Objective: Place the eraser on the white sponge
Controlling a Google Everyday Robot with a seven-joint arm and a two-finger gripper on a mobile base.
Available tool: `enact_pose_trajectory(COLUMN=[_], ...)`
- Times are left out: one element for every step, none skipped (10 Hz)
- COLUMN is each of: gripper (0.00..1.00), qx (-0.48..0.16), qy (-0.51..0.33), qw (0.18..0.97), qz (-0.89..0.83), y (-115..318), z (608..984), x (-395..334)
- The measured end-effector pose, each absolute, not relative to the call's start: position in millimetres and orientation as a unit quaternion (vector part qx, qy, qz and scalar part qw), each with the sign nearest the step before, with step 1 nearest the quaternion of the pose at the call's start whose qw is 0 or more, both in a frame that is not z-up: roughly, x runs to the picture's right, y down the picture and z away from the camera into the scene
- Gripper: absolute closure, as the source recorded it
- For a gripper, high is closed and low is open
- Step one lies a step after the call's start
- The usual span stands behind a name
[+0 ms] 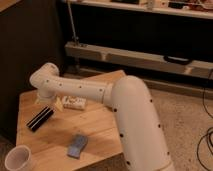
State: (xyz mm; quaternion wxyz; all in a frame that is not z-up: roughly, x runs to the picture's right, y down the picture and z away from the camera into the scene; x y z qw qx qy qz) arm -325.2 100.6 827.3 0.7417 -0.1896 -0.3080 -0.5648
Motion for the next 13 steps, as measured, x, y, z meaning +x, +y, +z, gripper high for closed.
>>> enact_pose_trajectory(gripper=[0.20,0.20,0.20,0.20,0.20,0.20,0.20,0.20,0.20,0.20,0.20,0.20,0.20], qx=[-0.199,-0.207,-0.212,-0.216,-0.221,-0.229,-0.233,-0.234,-0.239,-0.239,-0.243,-0.246,-0.248], qy=[-0.310,-0.313,-0.315,-0.316,-0.318,-0.320,-0.320,-0.319,-0.319,-0.319,-0.319,-0.317,-0.316], qw=[0.740,0.738,0.738,0.736,0.733,0.728,0.726,0.726,0.723,0.723,0.722,0.722,0.723], qz=[-0.563,-0.560,-0.558,-0.559,-0.559,-0.562,-0.562,-0.562,-0.564,-0.564,-0.564,-0.563,-0.563], y=[103,104,101,99,100,104,106,107,113,113,121,124,127], z=[837,847,852,855,860,865,868,869,870,870,873,875,876], x=[-327,-327,-328,-334,-341,-349,-352,-355,-361,-362,-373,-378,-382])
